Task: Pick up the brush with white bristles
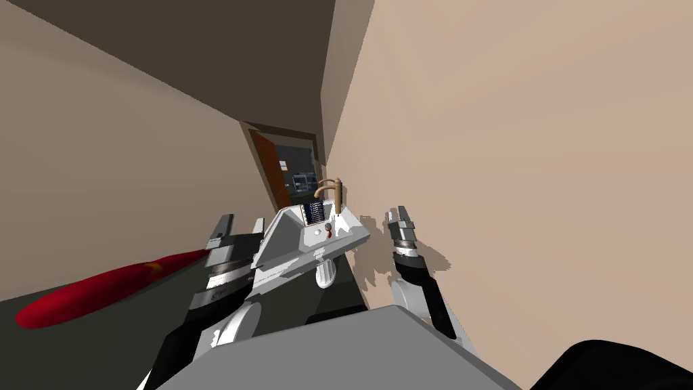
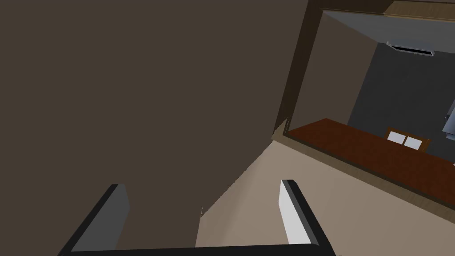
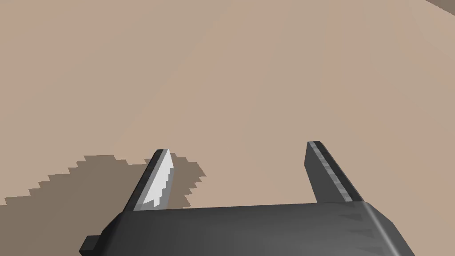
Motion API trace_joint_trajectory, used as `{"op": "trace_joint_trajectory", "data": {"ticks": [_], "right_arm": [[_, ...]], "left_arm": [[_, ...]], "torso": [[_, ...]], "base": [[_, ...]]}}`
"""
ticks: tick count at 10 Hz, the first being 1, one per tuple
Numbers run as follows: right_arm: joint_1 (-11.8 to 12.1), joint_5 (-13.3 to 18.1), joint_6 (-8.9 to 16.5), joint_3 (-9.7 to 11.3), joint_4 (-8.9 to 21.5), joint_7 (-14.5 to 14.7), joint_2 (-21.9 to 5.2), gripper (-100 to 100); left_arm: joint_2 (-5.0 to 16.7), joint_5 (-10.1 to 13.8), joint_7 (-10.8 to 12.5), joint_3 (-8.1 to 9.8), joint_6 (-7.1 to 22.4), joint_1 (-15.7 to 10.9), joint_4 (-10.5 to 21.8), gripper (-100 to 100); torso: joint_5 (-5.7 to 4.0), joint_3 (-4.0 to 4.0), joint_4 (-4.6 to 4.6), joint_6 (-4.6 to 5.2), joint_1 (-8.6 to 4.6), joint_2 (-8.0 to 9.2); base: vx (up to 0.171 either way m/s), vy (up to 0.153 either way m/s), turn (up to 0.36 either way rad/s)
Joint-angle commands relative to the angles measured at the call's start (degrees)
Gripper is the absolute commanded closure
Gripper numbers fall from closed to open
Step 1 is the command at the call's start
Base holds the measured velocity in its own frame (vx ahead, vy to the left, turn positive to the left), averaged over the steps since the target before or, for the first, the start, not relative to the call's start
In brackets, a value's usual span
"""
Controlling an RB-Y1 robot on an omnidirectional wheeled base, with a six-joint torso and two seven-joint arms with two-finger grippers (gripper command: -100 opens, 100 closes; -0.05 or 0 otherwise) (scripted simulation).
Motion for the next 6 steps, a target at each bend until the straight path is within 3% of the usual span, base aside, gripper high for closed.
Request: {"op": "trace_joint_trajectory", "data": {"ticks": [1,4,5,6], "right_arm": [[0.0,0.0,0.0,0.0,0.0,0.0,0.0,0],[-0.01,0.0,0.0,0.0,0.0,0.0,-0.01,0],[-0.01,0.0,0.0,0.0,0.0,0.0,-0.01,0],[0.0,0.0,0.0,0.0,0.0,0.0,0.0,0]], "left_arm": [[2.64,0.43,0.01,0.23,1.84,-0.93,0.79,-100],[6.34,1.53,0.03,0.68,6.07,-3.06,2.67,-100],[6.34,1.53,0.03,0.68,6.25,-3.06,2.67,-100],[7.57,2.05,0.03,0.86,8.2,-3.99,3.52,-100]], "torso": [[0.0,0.0,0.0,0.0,0.0,0.0],[0.05,0.11,0.04,0.01,0.24,0.2],[0.06,0.14,0.05,0.01,0.26,0.25],[0.05,0.11,0.05,-0.01,0.21,0.19]], "base": [[-0.024,0.024,-0.122],[-0.06,0.056,-0.133],[-0.045,0.046,-0.051],[-0.042,0.034,-0.101]]}}
